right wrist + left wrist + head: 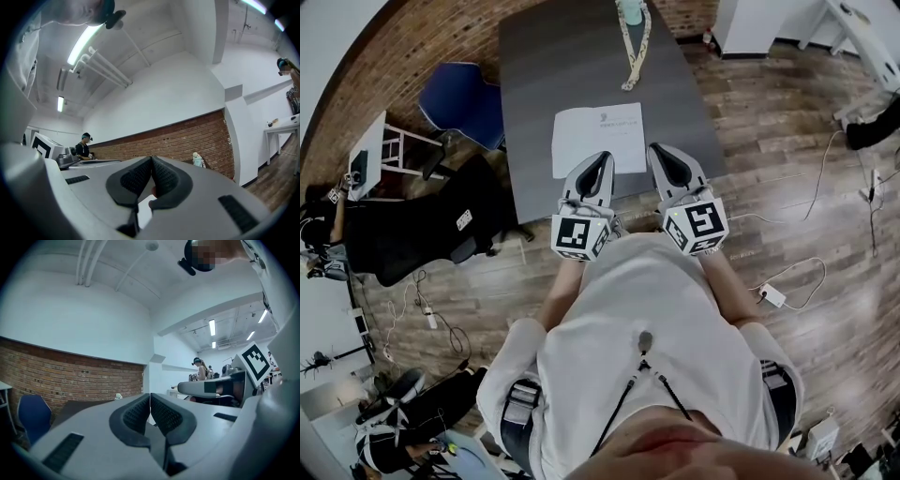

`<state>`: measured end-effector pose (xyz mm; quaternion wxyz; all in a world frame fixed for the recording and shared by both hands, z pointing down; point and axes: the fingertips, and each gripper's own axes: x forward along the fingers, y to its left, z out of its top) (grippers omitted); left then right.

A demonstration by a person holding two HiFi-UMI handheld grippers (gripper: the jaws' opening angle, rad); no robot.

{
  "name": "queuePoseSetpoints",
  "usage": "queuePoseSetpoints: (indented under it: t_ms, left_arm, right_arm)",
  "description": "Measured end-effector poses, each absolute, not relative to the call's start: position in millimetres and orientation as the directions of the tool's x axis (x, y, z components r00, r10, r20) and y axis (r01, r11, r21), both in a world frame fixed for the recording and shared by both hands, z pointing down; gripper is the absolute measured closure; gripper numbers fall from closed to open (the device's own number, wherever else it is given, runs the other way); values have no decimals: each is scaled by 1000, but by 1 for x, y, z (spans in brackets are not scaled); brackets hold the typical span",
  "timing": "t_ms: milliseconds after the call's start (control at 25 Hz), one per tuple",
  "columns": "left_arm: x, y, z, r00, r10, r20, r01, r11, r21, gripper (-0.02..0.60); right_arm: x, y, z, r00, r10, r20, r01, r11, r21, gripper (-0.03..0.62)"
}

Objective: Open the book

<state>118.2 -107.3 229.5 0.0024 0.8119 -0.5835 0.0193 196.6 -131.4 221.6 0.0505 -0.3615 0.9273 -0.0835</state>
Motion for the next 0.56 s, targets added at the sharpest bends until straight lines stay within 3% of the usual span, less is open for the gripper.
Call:
queuePoseSetpoints:
  t_ms: [560]
  left_arm:
    - [114, -108, 238, 288, -957, 31, -958, -288, -1, 557]
  right_arm:
    - [198, -138, 237, -721, -692, -20, -673, 707, -219, 557]
